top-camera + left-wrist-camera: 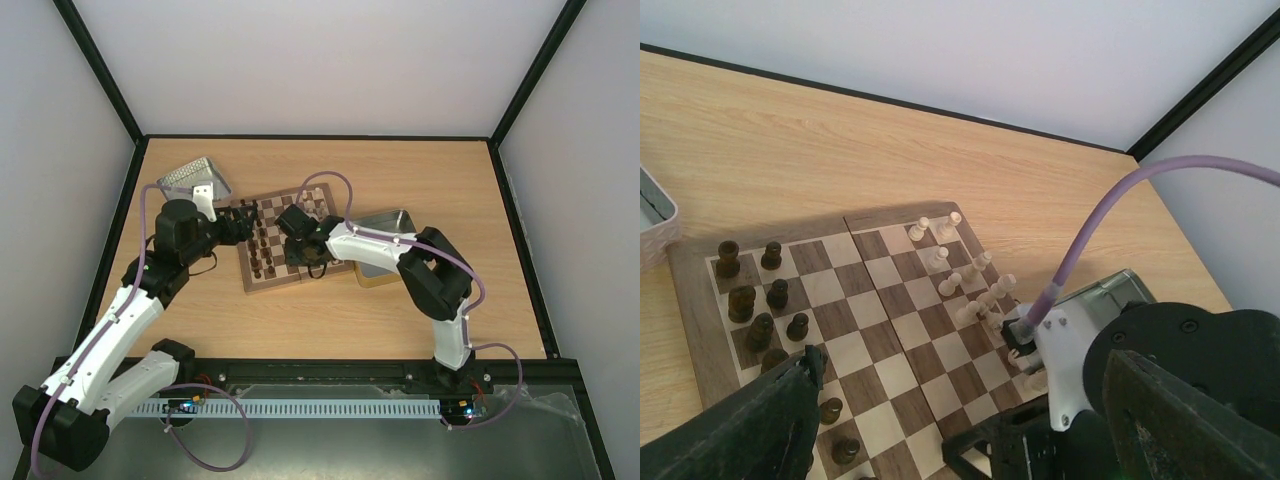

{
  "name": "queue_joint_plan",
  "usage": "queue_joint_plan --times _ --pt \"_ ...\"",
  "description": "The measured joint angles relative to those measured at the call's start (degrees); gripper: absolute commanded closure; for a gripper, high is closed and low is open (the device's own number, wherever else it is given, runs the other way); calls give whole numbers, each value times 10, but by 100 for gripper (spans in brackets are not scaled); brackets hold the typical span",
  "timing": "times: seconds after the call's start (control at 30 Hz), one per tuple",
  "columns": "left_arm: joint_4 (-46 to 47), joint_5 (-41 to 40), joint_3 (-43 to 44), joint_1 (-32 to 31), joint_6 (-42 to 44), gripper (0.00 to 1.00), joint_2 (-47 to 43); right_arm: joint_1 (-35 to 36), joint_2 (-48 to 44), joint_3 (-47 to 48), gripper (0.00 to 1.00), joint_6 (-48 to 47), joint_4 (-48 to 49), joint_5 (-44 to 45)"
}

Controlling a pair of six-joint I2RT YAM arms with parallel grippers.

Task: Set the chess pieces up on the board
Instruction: Adjust the chess piece on the chessboard.

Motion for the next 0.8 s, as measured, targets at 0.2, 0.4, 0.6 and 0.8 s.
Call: queue_joint_plan --times 0.2,0.4,0.6,0.8 --pt "0 -1 0 0 0 21 0 0 -34 4 71 0 -5 59" --pt "0 -2 0 0 -5 21 1 -7 -61 26 74 -1 -7 121" --pt "0 -7 0 0 -15 23 6 -35 -57 55 75 -11 -16 148" --pt "0 -10 0 0 -18 26 12 -61 -36 83 91 -38 -26 157"
